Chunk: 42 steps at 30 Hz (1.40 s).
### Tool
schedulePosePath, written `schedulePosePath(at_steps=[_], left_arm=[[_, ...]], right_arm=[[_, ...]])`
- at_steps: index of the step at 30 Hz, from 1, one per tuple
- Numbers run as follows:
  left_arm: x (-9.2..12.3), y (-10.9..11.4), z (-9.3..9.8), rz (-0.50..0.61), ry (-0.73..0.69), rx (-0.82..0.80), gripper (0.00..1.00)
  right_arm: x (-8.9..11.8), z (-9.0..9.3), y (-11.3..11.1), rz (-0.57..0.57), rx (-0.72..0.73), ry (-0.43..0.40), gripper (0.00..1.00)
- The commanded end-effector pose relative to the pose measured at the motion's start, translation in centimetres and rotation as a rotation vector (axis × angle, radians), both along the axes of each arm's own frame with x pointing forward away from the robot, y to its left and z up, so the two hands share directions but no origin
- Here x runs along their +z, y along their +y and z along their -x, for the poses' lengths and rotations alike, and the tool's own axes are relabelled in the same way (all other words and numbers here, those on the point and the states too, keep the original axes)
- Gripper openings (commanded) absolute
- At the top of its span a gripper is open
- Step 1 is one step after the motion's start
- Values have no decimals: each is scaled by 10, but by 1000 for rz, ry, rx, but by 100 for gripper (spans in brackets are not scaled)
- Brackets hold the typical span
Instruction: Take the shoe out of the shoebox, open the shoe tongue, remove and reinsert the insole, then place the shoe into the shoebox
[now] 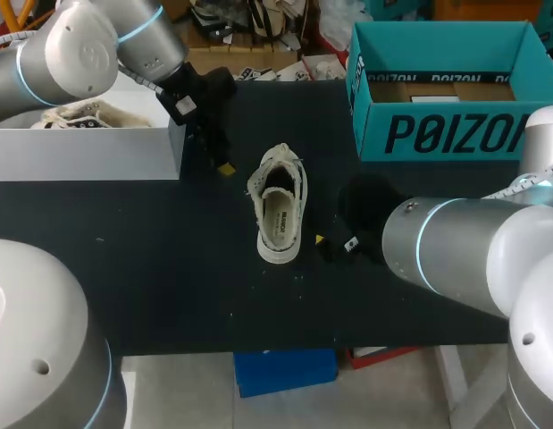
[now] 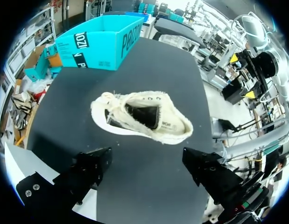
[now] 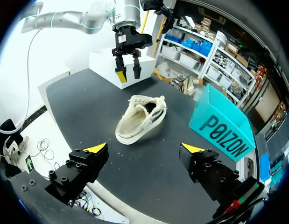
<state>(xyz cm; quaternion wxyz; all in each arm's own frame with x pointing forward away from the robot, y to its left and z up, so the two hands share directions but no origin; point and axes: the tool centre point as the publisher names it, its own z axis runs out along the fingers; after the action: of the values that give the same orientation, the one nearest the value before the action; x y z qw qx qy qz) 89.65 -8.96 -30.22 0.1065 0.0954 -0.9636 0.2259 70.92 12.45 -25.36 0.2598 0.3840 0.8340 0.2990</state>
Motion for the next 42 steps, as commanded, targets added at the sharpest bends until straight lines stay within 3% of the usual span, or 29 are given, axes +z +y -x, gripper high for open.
schedulePosePath(at_steps=[1,15,16,18,21,24,28,31,42], left_arm=[[-3,0,2,14,13,2,100],[-3,0,2,14,13,2,100],[-1,-5,4,49,-33,-37,100],[2,-17,21,-8,-380,-262,100],[5,-21,47,-13,-688,-584,100],[3,-12,60,7,-858,-859,100],[-3,8,63,-79,-868,-1061,100],[-3,8,63,-86,-927,-1131,100],[-3,8,63,-86,-927,-1131,100]], right_arm=[[-1,9,-3,-6,-1,-14,100],[-1,9,-3,-6,-1,-14,100],[-1,9,-3,-6,-1,-14,100],[-1,9,-3,-6,-1,-14,100],[-1,9,-3,-6,-1,-14,100],[-1,9,-3,-6,-1,-14,100],[-1,9,-3,-6,-1,-14,100],[-1,9,-3,-6,-1,-14,100],[-1,9,-3,-6,-1,-14,100]])
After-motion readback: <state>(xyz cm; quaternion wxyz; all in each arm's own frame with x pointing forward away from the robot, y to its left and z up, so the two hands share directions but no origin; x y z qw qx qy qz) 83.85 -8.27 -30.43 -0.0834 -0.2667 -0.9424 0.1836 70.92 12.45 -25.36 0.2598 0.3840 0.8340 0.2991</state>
